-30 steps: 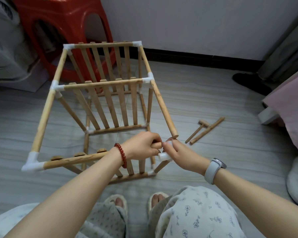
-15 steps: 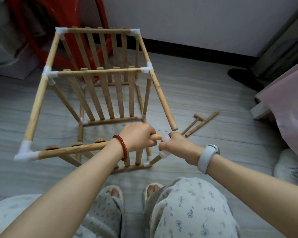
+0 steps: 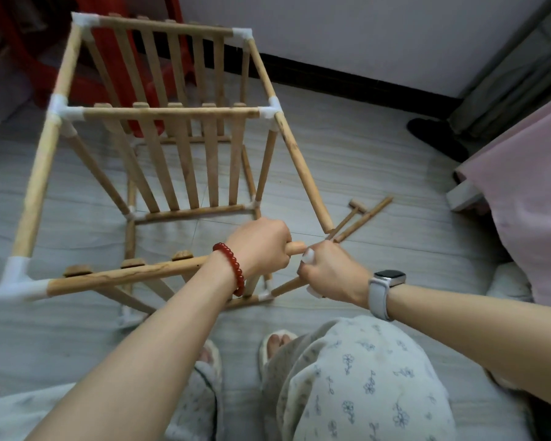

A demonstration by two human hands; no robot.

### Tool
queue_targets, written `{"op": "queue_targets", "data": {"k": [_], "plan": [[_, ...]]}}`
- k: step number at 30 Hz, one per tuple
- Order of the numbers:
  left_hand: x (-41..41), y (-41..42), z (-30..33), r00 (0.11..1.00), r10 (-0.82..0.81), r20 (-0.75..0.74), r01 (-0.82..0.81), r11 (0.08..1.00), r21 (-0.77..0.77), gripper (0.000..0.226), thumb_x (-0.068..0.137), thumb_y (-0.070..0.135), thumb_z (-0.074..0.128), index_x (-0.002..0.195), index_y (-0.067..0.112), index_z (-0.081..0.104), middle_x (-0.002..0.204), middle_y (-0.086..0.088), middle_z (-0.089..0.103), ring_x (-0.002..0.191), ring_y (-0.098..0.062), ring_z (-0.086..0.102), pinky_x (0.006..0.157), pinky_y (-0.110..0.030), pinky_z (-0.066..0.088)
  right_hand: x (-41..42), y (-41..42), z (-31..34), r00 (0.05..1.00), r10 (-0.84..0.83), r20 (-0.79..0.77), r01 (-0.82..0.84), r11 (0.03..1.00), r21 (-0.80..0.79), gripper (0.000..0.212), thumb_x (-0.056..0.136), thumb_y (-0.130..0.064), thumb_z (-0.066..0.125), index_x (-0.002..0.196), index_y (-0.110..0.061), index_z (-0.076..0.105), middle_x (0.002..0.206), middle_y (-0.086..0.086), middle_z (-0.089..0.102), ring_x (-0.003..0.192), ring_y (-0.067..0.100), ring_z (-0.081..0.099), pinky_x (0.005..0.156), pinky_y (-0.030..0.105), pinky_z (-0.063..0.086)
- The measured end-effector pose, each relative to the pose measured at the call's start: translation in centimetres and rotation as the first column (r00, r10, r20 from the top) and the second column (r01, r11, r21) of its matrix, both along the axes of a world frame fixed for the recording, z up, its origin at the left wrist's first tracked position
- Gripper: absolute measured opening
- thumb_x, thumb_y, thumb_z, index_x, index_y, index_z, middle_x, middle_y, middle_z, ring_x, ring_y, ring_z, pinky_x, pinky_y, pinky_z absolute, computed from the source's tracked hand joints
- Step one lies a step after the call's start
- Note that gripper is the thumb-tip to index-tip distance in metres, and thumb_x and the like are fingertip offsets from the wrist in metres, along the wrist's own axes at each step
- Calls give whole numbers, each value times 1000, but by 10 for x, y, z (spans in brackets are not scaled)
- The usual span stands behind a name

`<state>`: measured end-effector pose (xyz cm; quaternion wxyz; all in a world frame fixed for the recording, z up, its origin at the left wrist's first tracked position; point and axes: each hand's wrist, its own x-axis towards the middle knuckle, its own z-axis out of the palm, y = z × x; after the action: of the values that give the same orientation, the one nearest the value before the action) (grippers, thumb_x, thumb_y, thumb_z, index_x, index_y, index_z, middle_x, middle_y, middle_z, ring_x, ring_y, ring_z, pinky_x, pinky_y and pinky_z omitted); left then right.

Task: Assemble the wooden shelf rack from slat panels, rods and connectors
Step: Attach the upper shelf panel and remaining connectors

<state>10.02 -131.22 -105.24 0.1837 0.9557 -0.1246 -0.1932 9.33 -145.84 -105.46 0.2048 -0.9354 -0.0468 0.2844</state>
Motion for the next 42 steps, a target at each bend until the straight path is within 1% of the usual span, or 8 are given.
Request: {"op": "queue_targets", "data": {"k": [8, 12, 14, 19, 23, 28, 37, 42], "plan": [[2, 0, -4, 1000, 19, -23, -20, 999, -43, 16, 80, 12, 60, 64, 13, 61, 63, -4, 58, 67, -21, 60, 52, -27, 41, 17, -8, -5, 994, -92, -52, 98, 989, 112, 22, 80, -6, 54, 80, 6, 72, 79, 18, 69, 75, 29, 63, 66, 39, 54], [0, 0, 0, 992, 21, -126, -34, 994, -100, 21, 82, 15, 64, 64, 22, 57, 67, 2, 59, 65, -12, 56, 50, -20, 37, 7, -15, -12, 968, -230, -96, 244, 956, 164, 20, 79, -8, 56, 75, 6, 71, 57, 7, 60, 49, 15, 53, 43, 23, 41], [2, 5, 3, 968, -45, -245, 7, 988, -153, 4, 82, 17, 64, 83, 21, 66, 79, 2, 65, 74, -12, 59, 59, -22, 44, 5, -9, -17, 940, -318, -122, 338, 913, 230, 21, 79, -7, 52, 69, 3, 68, 55, 6, 61, 43, 15, 49, 38, 21, 36], [21, 24, 21, 918, 23, -397, -152, 943, -297, 50, 88, 48, 57, 131, 25, 52, 126, 8, 58, 111, -7, 55, 91, -23, 42, -5, -12, -15, 902, -342, -263, 424, 815, 395, 10, 85, -15, 54, 79, -9, 59, 77, 11, 67, 50, 14, 51, 45, 22, 38], [37, -15, 13, 849, 310, -427, -484, 781, -395, 49, 93, 52, 47, 120, 12, 56, 106, -1, 65, 96, -14, 63, 81, -29, 51, -5, -27, -8, 928, -181, -325, 333, 793, 510, 11, 90, -22, 58, 90, -11, 55, 89, 11, 63, 62, 15, 54, 51, 23, 41], [49, -49, -1, 708, 306, -636, -683, 526, -507, 25, 96, 34, 52, 89, 12, 61, 70, 5, 70, 62, -3, 64, 46, -15, 44, -7, -33, -10, 967, -165, -193, 246, 795, 554, 34, 100, -33, 38, 100, -3, 54, 99, 20, 64, 67, 15, 56, 56, 28, 44], [57, -40, 0, 672, 243, -700, -676, 588, -445, 25, 99, 28, 49, 90, 5, 55, 61, 0, 70, 50, -9, 64, 49, -22, 53, -16, -20, -25, 957, -288, 28, 246, 863, 442, 32, 97, -43, 27, 81, -21, 44, 73, 0, 55, 67, 14, 53, 58, 28, 38], [69, -42, 26, 673, 187, -715, -718, 396, -572, 27, 99, 27, 48, 87, 4, 55, 59, -6, 68, 48, -12, 65, 49, -25, 54, -6, -21, -18, 942, -330, 52, 273, 849, 452, 38, 99, -42, 26, 76, -17, 43, 70, 2, 53, 65, 15, 48, 58, 28, 34]]}}
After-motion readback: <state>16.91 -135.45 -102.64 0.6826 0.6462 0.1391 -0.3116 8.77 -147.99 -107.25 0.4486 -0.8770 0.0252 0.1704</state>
